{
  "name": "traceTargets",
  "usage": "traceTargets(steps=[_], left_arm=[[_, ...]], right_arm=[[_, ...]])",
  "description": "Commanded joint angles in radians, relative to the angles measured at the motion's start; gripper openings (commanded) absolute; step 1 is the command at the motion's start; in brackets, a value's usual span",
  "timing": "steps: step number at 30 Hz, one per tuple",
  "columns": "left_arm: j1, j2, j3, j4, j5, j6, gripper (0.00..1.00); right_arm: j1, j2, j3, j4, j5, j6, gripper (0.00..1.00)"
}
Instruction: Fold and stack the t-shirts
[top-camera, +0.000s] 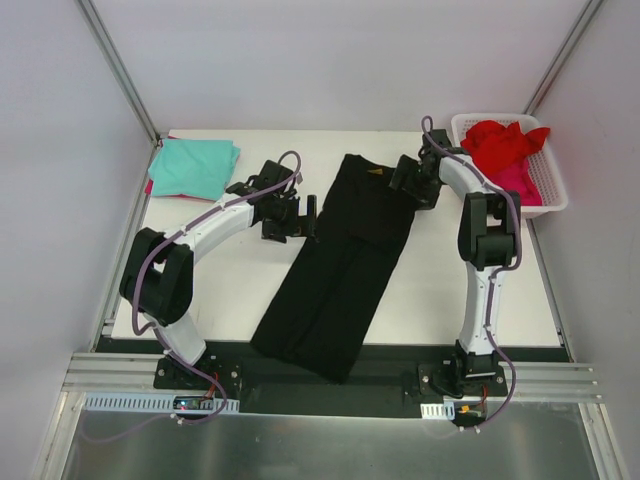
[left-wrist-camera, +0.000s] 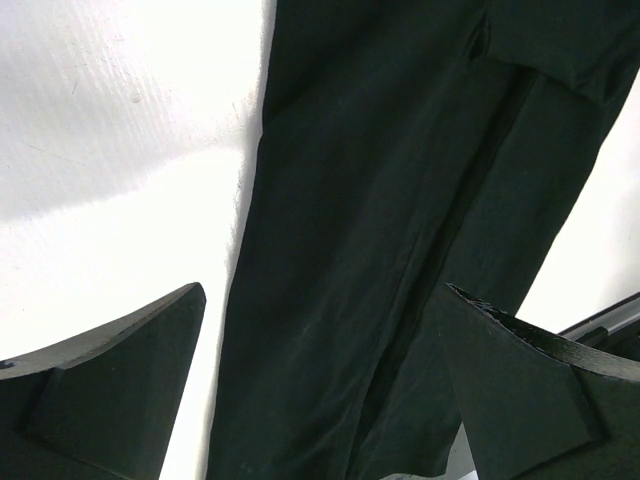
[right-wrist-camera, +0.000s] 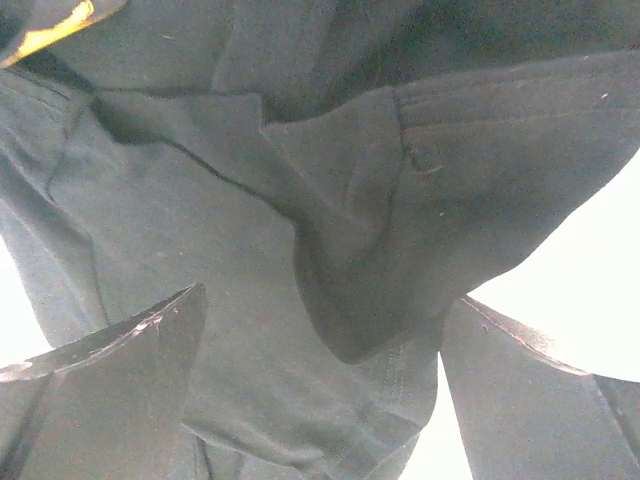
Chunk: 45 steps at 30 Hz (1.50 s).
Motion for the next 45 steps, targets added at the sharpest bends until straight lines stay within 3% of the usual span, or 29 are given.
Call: traceTargets(steps=[1, 8, 14, 20, 24, 32, 39, 45], left_arm=[[0.006, -0.046, -0.005, -0.002, -0.006, -0.015, 0.99], [0.005, -0.097, -0.088, 0.001, -0.003, -0.062, 0.99], [-0.026, -0.204, -0.214, 0.010, 0.009, -0.139, 0.99], [-0.138, -0.298, -0.333, -0.008, -0.035, -0.223, 0.99], [-0.179, -0.329, -0.334, -0.040, -0.060, -0.237, 0.99], [-0.172, -0.270, -0.158, -0.120, -0.100, -0.151, 0.99], [-0.112, -0.186, -0.024, -0.122, -0.048, -0.052, 0.99], [-0.065, -0.063, 0.071, -0.076, 0.066, -0.016, 0.99]], right_arm=[[0.027, 0.080, 0.152, -0.031, -0.062, 0.019, 0.96], [0.079, 0.207, 0.390, -0.093, -0.108, 0.034, 0.96], [0.084, 0.211, 0.369, -0.038, -0.183, 0.053, 0.96], [0.082, 0.214, 0.366, -0.033, -0.206, 0.040, 0.96], [0.078, 0.172, 0.340, -0.038, -0.183, 0.016, 0.96], [0.062, -0.063, 0.234, -0.145, -0.091, -0.070, 0.96], [0.074, -0.376, -0.025, -0.183, -0.037, -0.088, 0.96], [0.114, -0.660, -0.355, -0.145, -0.065, -0.044, 0.96]])
